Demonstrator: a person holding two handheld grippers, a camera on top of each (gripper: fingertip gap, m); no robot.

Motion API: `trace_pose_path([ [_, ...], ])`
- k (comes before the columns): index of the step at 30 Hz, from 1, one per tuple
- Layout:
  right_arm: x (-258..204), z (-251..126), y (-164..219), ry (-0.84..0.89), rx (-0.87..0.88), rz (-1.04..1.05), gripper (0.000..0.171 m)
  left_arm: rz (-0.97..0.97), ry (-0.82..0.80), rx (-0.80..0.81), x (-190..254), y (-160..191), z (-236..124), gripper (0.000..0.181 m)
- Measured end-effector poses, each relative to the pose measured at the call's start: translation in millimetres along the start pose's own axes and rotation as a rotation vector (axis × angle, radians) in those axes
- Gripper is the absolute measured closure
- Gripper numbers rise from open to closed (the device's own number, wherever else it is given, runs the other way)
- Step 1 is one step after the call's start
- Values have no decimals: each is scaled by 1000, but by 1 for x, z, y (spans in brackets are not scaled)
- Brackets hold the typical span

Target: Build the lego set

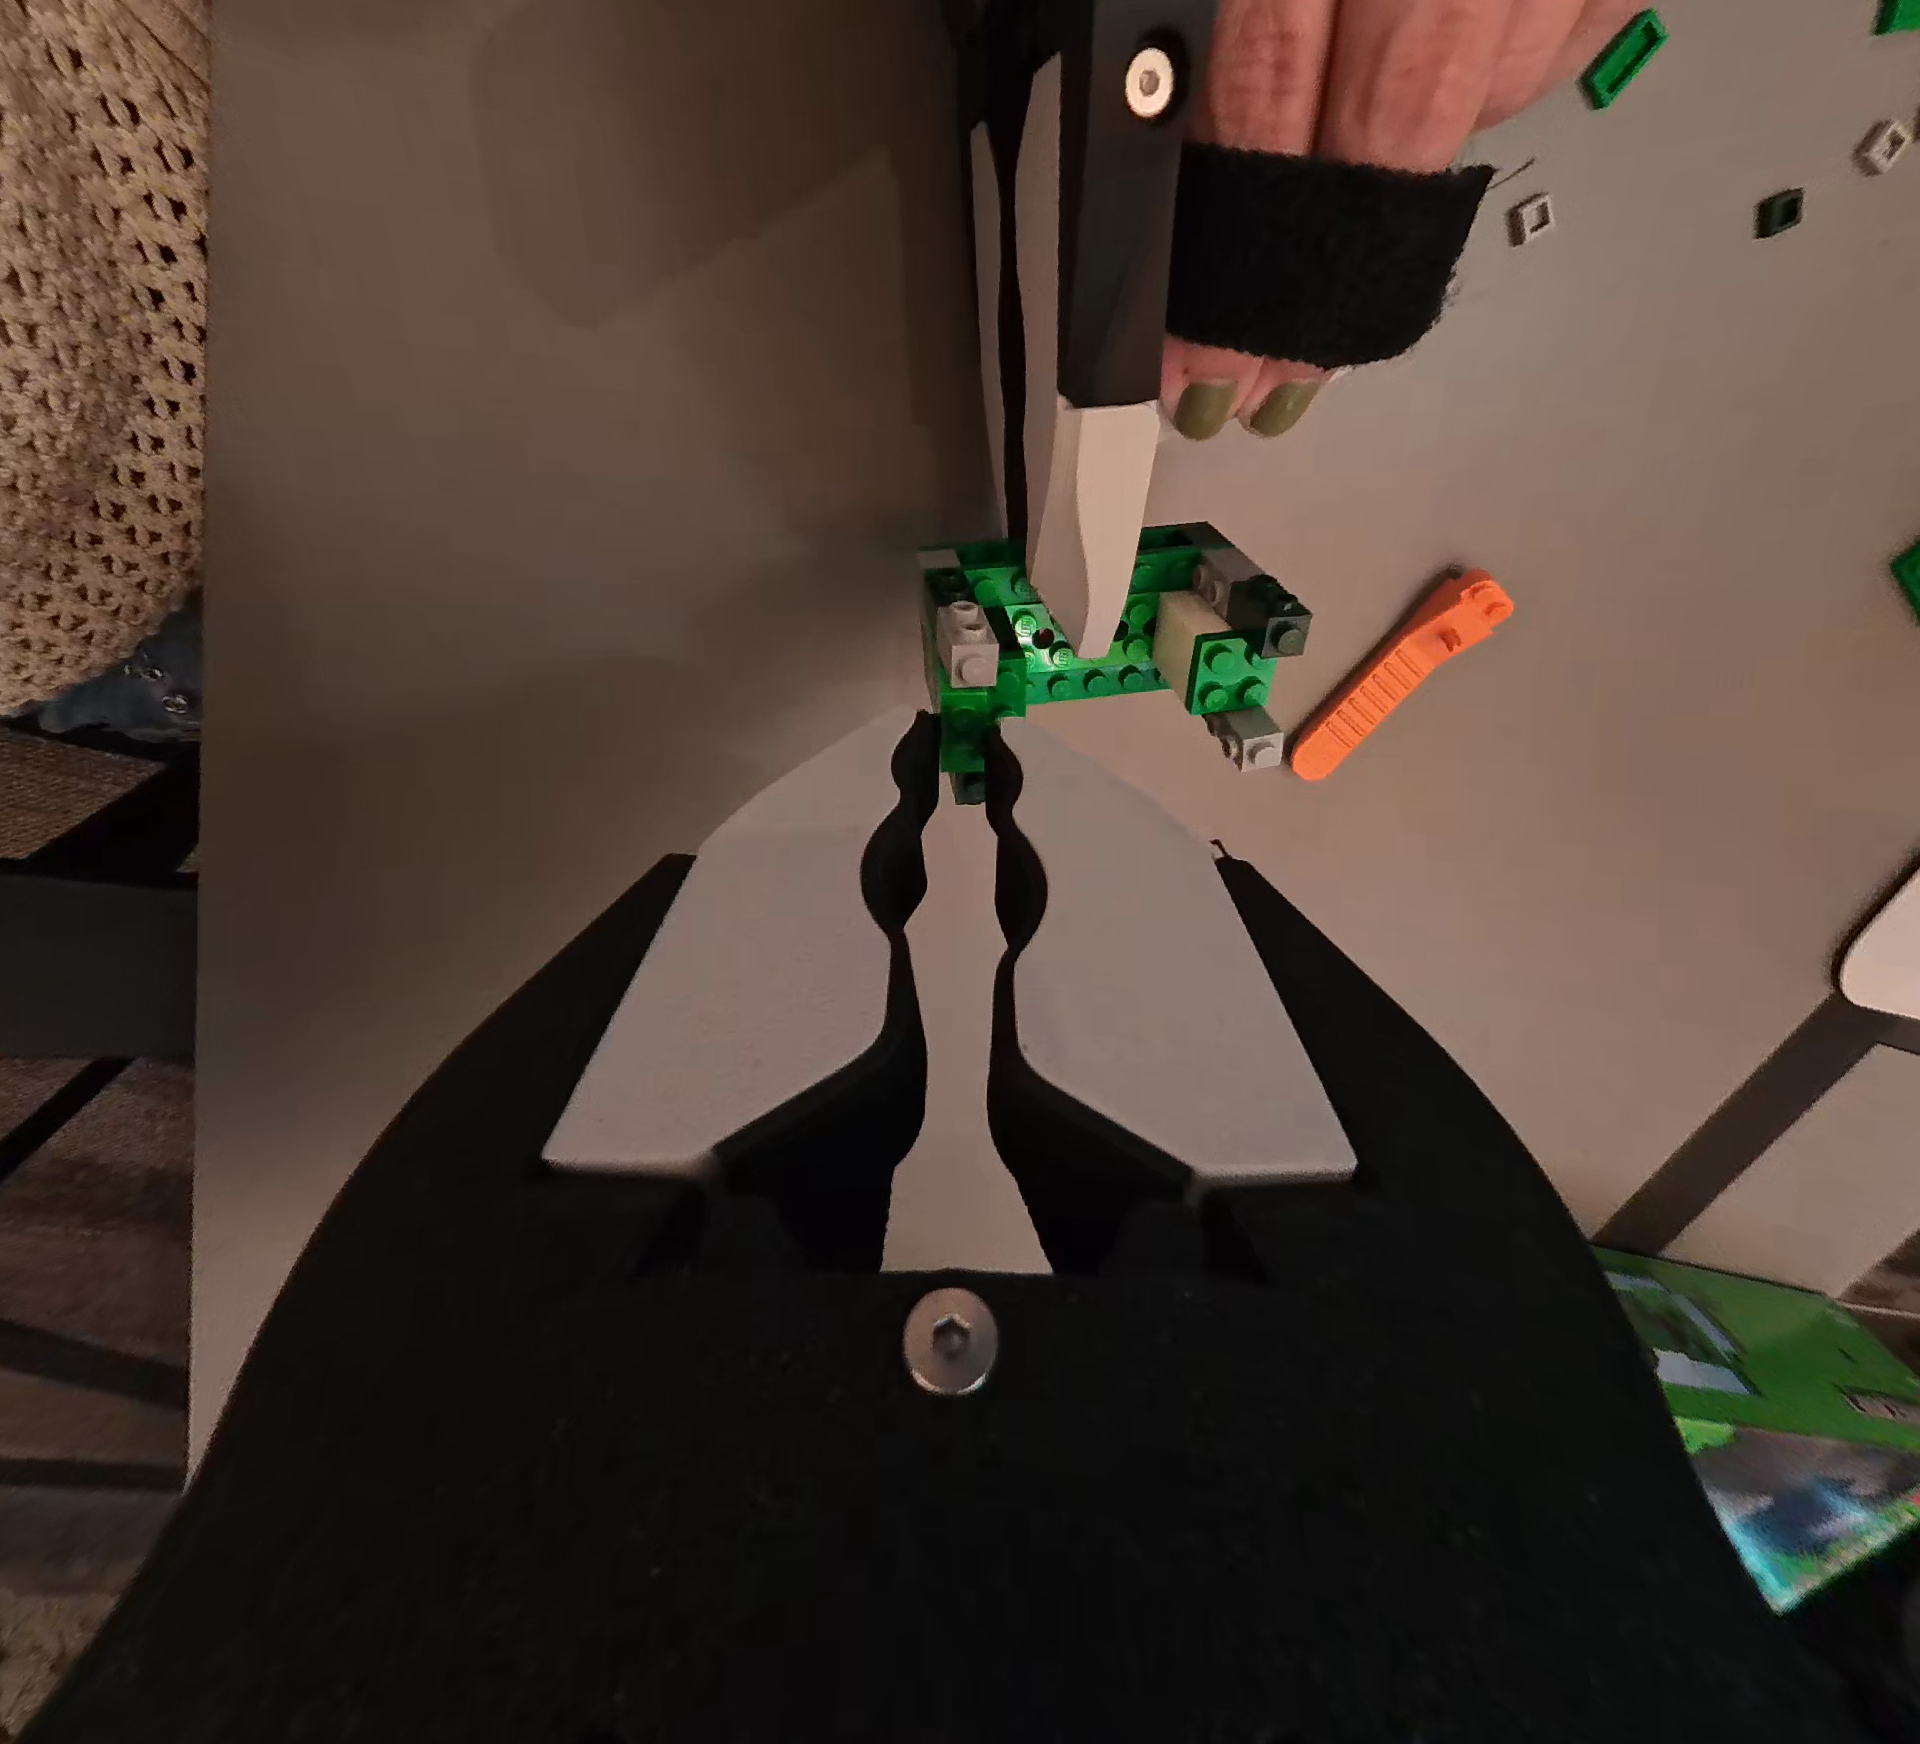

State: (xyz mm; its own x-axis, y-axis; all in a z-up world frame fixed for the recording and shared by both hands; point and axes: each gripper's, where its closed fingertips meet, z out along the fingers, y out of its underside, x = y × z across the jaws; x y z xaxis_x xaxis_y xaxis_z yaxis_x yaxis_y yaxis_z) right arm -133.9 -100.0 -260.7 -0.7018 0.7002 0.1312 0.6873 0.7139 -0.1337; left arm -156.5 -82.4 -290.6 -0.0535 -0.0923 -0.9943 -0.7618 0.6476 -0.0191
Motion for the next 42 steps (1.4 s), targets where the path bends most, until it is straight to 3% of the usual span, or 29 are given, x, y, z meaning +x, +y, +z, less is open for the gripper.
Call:
trace_pose_path([
  [14, 4, 0, 1, 47, 12, -5, 158, -13, -1, -11, -1, 2, 0, 162],
  [17, 8, -5, 1, 93, 26, -1, 150, -32, 1, -21, -1, 5, 1, 162],
  [28, 14, -14, 5, 258, 145, 37, 151, -71, 6, -64, -2, 14, 2, 163],
  [35, -31, 14, 66, 55, 11, 289, 159, -57, 63, -88, 9, 20, 4, 162],
  [39, -41, 34, 101, 60, -25, 415, 160, -55, 68, -92, 9, 21, 4, 162],
  [42, -49, 41, 107, 57, 38, 470, 157, -51, 70, -93, 10, 21, 4, 162],
])
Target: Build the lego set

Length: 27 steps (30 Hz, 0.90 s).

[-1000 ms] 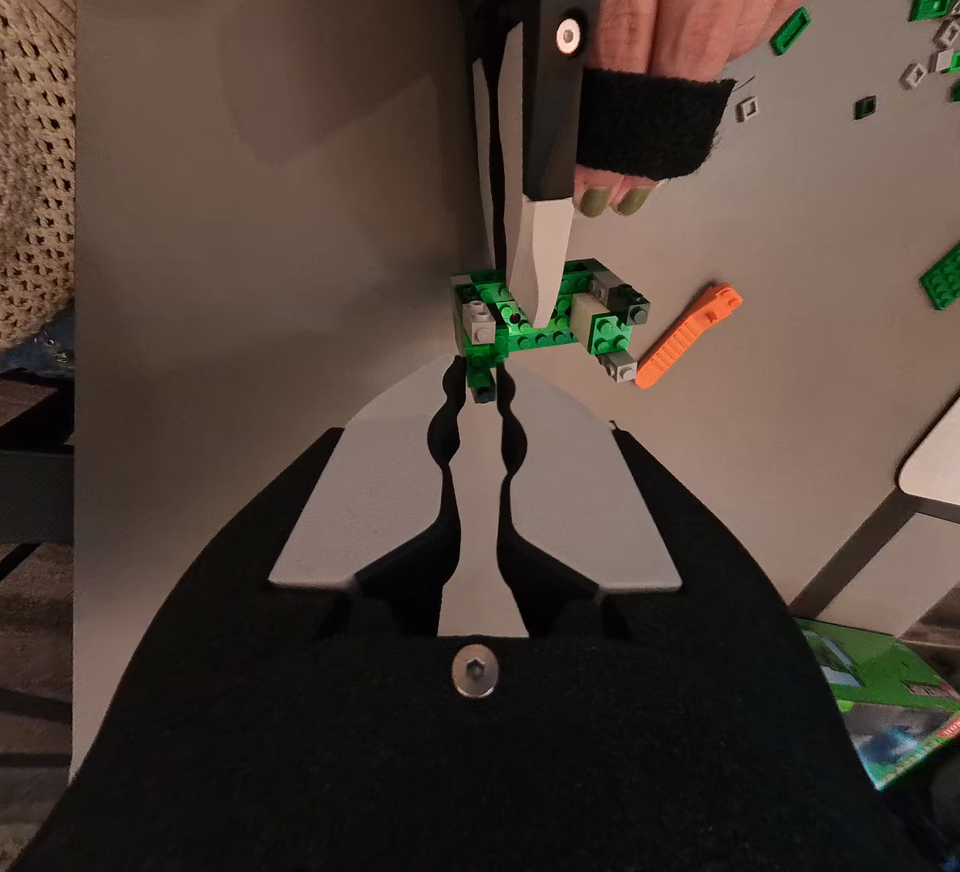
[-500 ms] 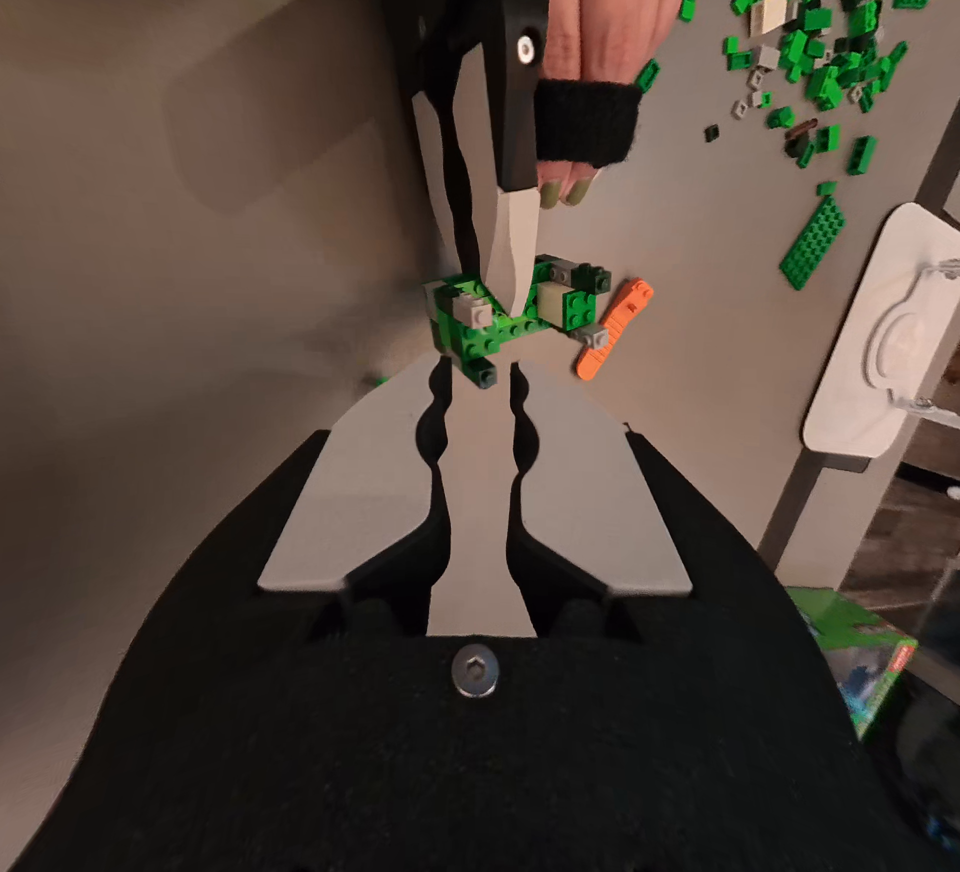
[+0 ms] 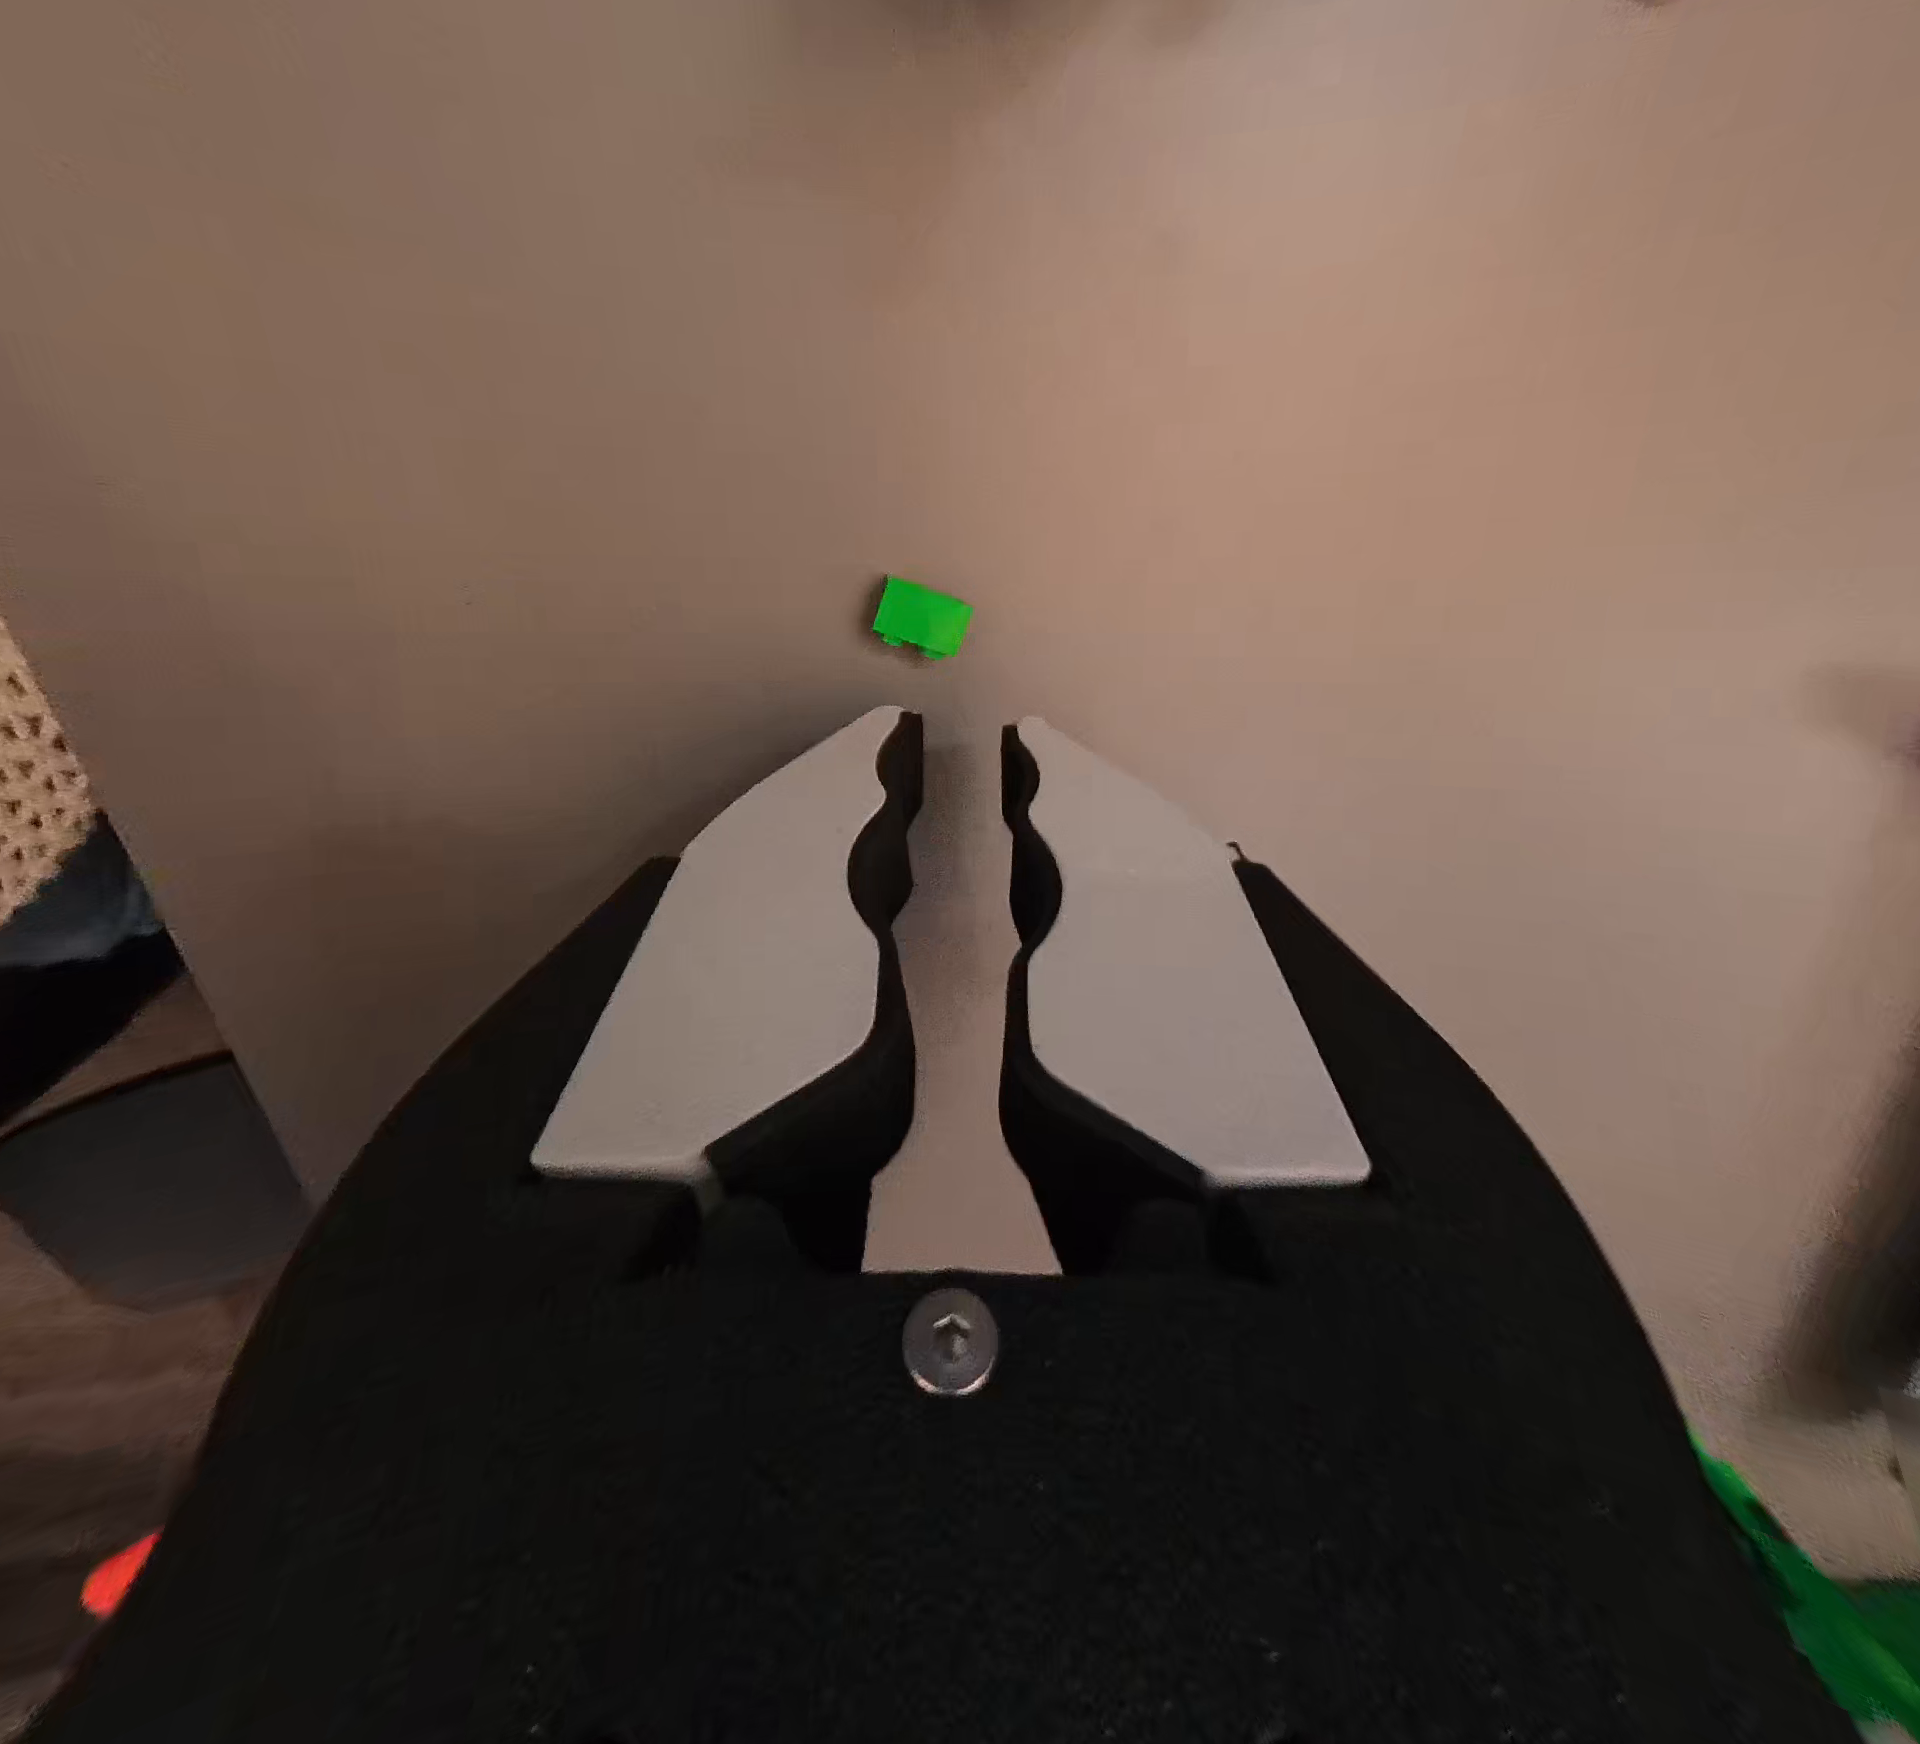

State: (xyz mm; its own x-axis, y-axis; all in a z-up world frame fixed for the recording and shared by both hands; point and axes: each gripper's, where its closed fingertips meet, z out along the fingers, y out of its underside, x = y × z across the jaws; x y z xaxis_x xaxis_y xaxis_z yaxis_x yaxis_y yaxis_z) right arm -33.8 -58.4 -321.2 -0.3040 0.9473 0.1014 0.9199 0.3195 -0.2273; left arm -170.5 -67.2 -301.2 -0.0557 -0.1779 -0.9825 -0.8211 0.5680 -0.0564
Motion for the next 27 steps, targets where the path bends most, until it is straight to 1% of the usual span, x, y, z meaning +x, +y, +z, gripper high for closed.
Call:
trace_pose_path([
  [4, -3, 3, -7, 6, 154, 48, 152, 10, 7, -1, 2, -1, 0, 162],
  [6, -4, 5, -13, -5, 228, 123, 150, 12, 7, 0, 2, -1, 0, 162],
  [8, -7, 9, -14, -18, 250, 172, 145, 12, 8, -1, 2, -1, 0, 162],
  [11, -7, 15, -10, 31, 224, 134, 146, 13, 7, 2, 2, -2, 0, 162],
  [13, -3, 14, -12, 63, 215, 122, 163, 17, 7, 3, 2, -3, 0, 162],
  [14, -3, 13, -11, 71, 196, 96, 168, 19, 8, 3, 2, -3, 0, 162],
  [15, -1, 10, -9, 79, 163, 63, 171, 21, 7, 3, 2, -3, 0, 162],
  [18, 5, 1, 10, 56, -55, 6, 171, 22, 7, 4, 2, -3, 0, 162],
  [19, 7, -2, 10, 44, -85, 1, 168, 22, 6, 3, 2, -3, 0, 162],
  [20, 9, -2, 5, 35, -71, -1, 162, 23, 5, 3, 2, -3, 0, 162],
  [22, 15, 0, -12, 37, 10, 25, 155, 24, 4, 1, 1, -3, 0, 162],
  [24, 14, 4, -23, 24, 87, 2, 154, 23, 5, 0, 1, -2, 0, 162],
  [26, 17, 8, -25, 34, 155, -31, 154, 21, 6, 0, 1, -2, 0, 162],
  [27, 17, 10, -24, 18, 180, -12, 154, 23, 7, 2, 2, -2, 0, 162],
])
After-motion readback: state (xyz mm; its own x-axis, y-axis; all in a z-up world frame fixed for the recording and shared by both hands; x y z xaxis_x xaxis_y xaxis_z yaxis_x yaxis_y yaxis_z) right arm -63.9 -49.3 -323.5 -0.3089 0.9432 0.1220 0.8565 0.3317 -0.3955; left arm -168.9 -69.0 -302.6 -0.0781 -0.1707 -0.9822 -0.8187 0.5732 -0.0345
